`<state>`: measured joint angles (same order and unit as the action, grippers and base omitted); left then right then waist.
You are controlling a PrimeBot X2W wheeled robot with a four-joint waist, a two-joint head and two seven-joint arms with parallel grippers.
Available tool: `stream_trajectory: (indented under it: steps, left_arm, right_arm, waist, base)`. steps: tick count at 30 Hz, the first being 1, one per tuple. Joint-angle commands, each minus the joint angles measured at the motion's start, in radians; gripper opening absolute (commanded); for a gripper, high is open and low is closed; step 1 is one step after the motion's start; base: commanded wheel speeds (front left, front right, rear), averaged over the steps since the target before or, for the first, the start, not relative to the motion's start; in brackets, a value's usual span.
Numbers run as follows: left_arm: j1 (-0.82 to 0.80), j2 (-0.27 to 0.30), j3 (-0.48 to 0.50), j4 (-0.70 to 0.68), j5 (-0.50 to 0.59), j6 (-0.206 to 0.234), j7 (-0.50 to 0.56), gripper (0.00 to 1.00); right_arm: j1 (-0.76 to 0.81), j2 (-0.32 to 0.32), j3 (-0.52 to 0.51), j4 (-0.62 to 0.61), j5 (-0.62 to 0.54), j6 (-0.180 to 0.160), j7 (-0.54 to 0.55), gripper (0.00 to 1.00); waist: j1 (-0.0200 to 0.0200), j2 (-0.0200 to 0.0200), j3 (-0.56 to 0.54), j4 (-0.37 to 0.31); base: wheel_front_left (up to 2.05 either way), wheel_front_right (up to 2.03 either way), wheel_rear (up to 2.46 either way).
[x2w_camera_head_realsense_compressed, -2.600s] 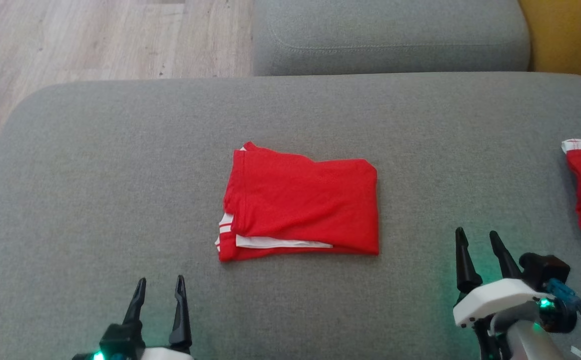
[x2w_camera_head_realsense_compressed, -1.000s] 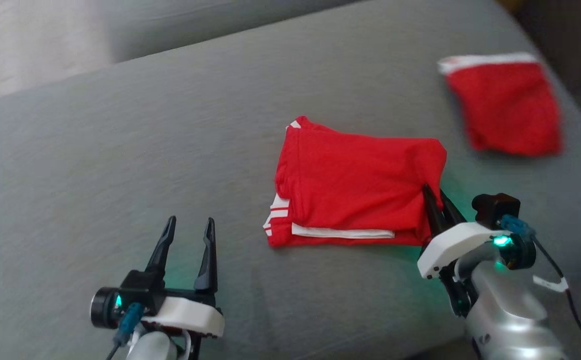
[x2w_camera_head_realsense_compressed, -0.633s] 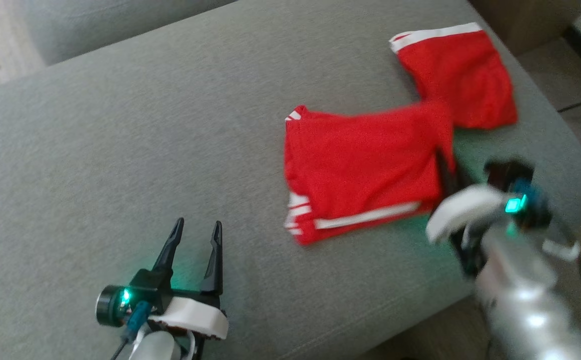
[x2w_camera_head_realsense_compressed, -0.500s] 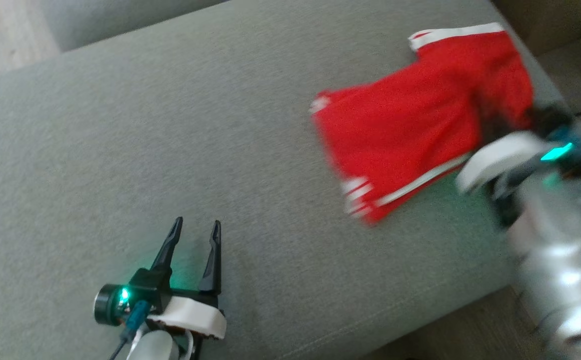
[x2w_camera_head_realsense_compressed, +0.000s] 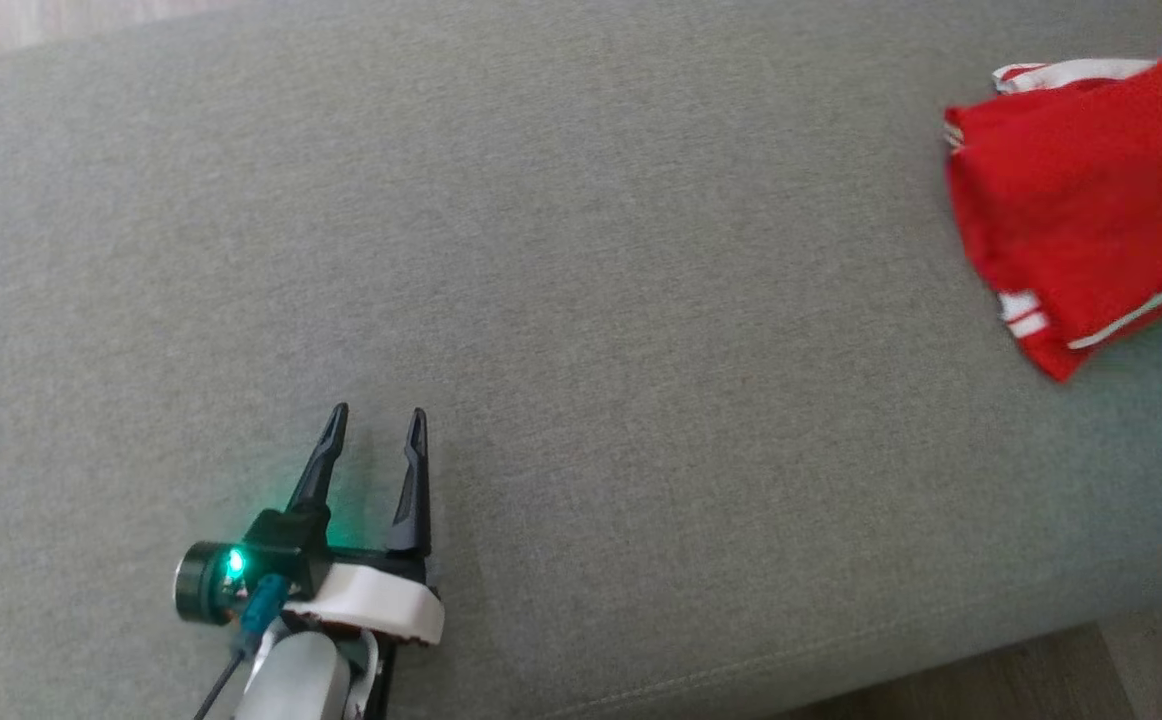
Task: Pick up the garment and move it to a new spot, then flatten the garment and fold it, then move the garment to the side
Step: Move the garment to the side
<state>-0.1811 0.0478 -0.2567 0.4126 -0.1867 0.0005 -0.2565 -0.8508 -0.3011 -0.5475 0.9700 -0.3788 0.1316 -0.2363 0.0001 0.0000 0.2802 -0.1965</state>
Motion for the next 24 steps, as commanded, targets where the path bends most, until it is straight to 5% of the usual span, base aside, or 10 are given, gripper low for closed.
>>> stream_trajectory:
  steps: [1,11,24]
  left_arm:
    - [-0.022,0.002,0.038,-0.031,-0.004,0.009,-0.005,1.0]
    - [0.0,0.002,0.103,-0.056,-0.037,0.04,-0.005,1.0]
    - [0.032,0.002,0.114,-0.037,-0.028,0.057,-0.005,1.0]
  right_arm:
    - [-0.032,0.037,0.02,-0.033,-0.015,-0.001,-0.017,1.0]
    - [0.172,0.217,0.236,-0.23,0.165,-0.001,-0.025,1.0]
    - [0.439,0.25,0.441,-0.362,0.425,-0.001,-0.025,1.0]
  waist:
    - [-0.0001,0.0,-0.004,0.003]
    - [-0.0001,0.0,-0.046,0.07]
    - [-0.0001,0.0,-0.098,0.174]
  base:
    - [0.0,0.0,0.0]
    - [0.0,0.0,0.0]
    - [0.0,0.0,0.0]
